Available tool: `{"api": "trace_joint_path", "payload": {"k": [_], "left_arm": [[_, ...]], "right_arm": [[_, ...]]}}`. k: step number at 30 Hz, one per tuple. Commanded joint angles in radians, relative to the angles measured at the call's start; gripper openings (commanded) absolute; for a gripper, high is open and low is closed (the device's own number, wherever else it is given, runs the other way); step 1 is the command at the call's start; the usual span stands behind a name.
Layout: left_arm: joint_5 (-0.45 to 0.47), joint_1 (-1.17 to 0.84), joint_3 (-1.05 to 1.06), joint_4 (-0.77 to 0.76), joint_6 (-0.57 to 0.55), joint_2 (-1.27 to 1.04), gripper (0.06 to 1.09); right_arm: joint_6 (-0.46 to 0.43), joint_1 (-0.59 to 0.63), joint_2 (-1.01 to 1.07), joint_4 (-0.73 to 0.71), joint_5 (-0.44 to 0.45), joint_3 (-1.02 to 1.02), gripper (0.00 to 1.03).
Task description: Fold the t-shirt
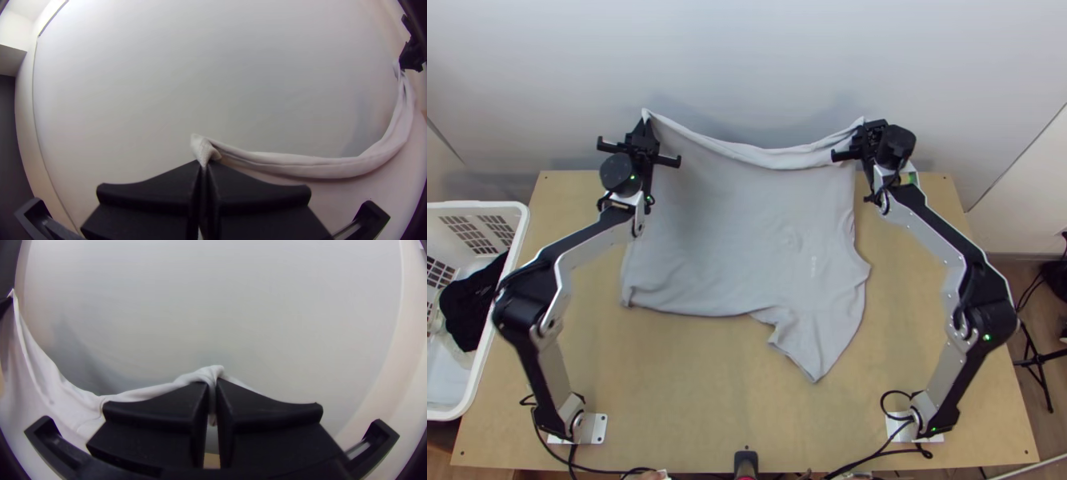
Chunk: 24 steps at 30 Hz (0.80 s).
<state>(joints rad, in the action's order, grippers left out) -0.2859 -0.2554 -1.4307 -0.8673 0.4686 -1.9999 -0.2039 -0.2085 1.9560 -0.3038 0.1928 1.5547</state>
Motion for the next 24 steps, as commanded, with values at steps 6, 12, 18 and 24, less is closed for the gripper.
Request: {"api": "trace_joint_path", "payload": {"k": [6, 12, 18, 24], "left_arm": [[-0.050, 0.041, 0.107, -0.041, 0.022, -0.071, 0.09], [-0.038, 0.061, 0.326, -0.151, 0.054, -0.025, 0.09], [-0.036, 0.048, 0.444, -0.151, 0.041, 0.006, 0.09], [-0.038, 0.013, 0.498, -0.151, 0.039, 0.041, 0.09]], "right_arm": [[0.023, -0.003, -0.040, 0.198, 0.050, -0.107, 0.03], [0.021, -0.042, -0.203, 0.201, 0.048, -0.360, 0.03], [0.023, -0.086, -0.275, 0.219, 0.046, -0.516, 0.03], [0.024, -0.085, -0.304, 0.269, 0.033, -0.576, 0.03]]}}
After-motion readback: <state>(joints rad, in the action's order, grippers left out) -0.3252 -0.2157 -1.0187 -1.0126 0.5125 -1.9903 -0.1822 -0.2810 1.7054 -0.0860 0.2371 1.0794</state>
